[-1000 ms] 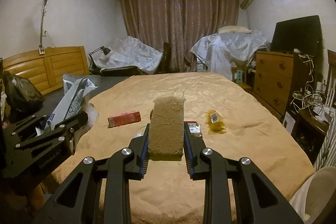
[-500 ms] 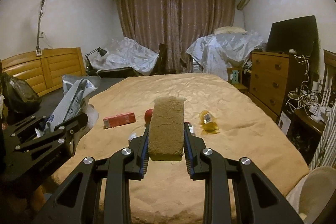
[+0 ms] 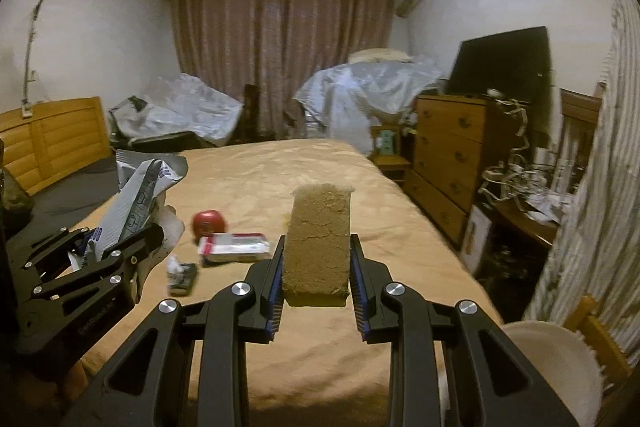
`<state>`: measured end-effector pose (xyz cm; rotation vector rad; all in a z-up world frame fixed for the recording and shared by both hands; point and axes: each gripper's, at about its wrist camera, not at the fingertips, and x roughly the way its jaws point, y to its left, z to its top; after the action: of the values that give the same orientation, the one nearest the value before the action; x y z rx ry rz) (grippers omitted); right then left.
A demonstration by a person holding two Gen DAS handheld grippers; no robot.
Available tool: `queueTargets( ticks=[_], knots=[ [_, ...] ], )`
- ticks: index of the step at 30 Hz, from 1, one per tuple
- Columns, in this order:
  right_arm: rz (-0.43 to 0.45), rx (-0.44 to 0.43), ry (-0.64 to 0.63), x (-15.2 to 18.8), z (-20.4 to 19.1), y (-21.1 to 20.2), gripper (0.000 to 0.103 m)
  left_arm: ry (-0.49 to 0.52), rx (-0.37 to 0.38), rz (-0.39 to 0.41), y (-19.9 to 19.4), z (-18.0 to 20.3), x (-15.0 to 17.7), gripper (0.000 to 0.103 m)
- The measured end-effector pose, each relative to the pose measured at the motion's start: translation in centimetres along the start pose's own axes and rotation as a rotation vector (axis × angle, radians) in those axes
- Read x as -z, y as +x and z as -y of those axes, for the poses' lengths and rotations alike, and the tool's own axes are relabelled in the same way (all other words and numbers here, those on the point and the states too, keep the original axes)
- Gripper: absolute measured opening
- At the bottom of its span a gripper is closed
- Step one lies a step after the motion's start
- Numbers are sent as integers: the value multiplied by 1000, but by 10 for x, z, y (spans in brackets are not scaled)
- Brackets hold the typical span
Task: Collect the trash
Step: 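Carry the wrapper and sponge over the white bucket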
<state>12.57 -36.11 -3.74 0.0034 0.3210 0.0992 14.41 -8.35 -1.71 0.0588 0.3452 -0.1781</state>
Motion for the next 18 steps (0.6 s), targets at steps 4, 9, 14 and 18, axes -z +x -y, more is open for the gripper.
queueTargets(
  ticks=[4, 9, 14, 18],
  knots=[
    [-23, 56, 21, 1, 44, -12, 29, 21, 78, -19, 13, 32, -3, 34],
    [-79, 135, 50, 7, 104, -28, 28, 53, 187, -62, 27, 80, -4, 34],
    [-147, 205, 98, 23, 165, -44, 28, 82, 298, -111, 37, 130, -3, 34],
    [-206, 244, 139, 33, 211, -49, 28, 107, 403, -175, 47, 173, -1, 34]
  ],
)
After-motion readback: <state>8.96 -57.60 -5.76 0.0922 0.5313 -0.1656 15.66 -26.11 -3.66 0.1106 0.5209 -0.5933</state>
